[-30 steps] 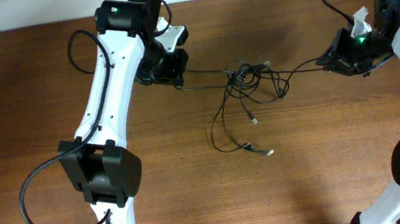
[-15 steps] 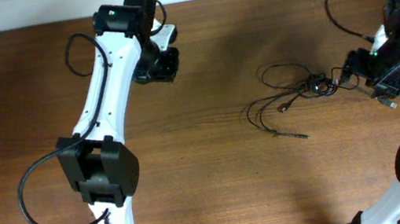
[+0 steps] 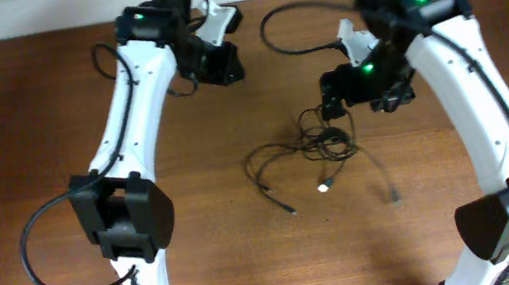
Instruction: Untangle cables
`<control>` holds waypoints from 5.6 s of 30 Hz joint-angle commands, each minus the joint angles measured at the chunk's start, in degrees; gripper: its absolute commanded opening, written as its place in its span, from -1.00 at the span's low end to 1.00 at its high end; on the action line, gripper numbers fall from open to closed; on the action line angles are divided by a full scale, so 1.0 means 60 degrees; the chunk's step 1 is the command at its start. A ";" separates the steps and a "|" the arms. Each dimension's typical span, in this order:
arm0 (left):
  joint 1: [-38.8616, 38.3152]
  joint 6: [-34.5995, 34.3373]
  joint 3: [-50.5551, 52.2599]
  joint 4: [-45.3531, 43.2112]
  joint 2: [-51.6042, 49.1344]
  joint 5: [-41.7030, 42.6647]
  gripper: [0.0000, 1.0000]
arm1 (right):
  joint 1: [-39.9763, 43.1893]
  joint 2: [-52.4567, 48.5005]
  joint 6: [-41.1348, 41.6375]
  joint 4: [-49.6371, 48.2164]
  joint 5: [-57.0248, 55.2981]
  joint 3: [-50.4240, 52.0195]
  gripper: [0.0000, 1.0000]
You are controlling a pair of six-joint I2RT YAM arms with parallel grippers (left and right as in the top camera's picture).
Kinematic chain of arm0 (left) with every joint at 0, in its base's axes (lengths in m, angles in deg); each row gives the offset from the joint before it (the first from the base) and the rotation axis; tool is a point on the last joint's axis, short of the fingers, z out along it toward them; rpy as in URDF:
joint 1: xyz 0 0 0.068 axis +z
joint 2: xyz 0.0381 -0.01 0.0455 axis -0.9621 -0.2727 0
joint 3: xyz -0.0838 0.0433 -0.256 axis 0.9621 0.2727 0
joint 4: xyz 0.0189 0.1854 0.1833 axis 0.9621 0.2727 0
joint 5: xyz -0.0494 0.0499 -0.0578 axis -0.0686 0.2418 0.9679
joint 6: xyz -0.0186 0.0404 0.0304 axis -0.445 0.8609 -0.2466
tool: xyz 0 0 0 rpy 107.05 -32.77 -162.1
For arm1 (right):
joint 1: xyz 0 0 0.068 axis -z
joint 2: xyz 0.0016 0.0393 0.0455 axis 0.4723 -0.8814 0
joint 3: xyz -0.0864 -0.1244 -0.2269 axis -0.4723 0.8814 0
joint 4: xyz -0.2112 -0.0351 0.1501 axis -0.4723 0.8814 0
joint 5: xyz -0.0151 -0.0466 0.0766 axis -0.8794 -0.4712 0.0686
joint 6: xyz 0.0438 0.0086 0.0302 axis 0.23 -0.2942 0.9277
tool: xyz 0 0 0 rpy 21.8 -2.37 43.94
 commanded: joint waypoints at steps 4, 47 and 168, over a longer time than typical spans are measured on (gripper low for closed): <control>-0.0120 -0.0117 0.0007 0.0055 0.0302 -0.0149 -0.74 | 0.0160 0.0011 -0.1483 0.0532 -0.0463 -0.0794 0.97; -0.5096 0.0605 -0.0539 -0.0801 -0.2925 -0.1829 -0.21 | 0.4160 -0.0452 0.1253 -0.2747 -0.0630 0.0954 0.97; -0.0605 0.2994 0.0022 0.1060 -0.0273 0.8550 -1.00 | 0.0732 0.1151 0.0317 -0.6309 0.2965 0.3093 -0.92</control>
